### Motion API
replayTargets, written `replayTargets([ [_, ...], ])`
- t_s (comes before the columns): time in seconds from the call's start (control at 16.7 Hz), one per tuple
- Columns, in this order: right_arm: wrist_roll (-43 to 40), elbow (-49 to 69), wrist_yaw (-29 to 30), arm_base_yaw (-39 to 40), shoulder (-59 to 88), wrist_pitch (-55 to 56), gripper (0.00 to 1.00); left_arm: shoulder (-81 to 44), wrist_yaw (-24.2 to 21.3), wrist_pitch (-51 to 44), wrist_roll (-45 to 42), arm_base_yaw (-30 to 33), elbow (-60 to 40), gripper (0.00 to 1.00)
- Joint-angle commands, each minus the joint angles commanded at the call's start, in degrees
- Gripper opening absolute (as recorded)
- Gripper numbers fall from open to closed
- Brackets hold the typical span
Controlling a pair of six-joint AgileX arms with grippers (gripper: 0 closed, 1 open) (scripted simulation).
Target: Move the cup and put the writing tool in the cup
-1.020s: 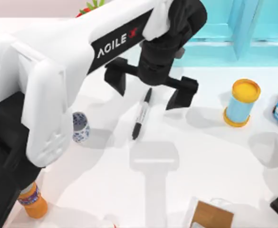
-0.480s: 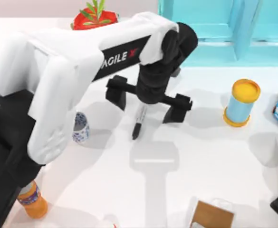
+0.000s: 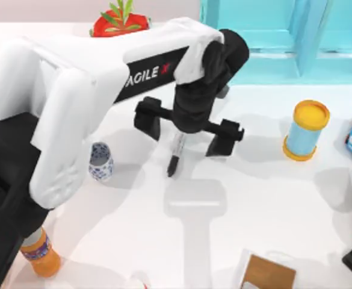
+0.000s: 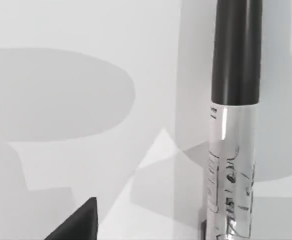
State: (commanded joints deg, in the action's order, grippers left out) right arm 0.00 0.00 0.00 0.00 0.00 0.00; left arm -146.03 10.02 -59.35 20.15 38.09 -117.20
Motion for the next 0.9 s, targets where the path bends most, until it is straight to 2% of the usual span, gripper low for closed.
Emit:
replayTargets([
  [0.72, 0.0, 0.0, 0.0, 0.0, 0.0, 0.0, 1.0, 0.0, 0.0, 0.0, 0.0, 0.0, 0.0, 0.02],
  [0.9, 0.0, 0.0, 0.0, 0.0, 0.0, 0.0, 1.0, 0.0, 0.0, 0.0, 0.0, 0.0, 0.0, 0.0],
])
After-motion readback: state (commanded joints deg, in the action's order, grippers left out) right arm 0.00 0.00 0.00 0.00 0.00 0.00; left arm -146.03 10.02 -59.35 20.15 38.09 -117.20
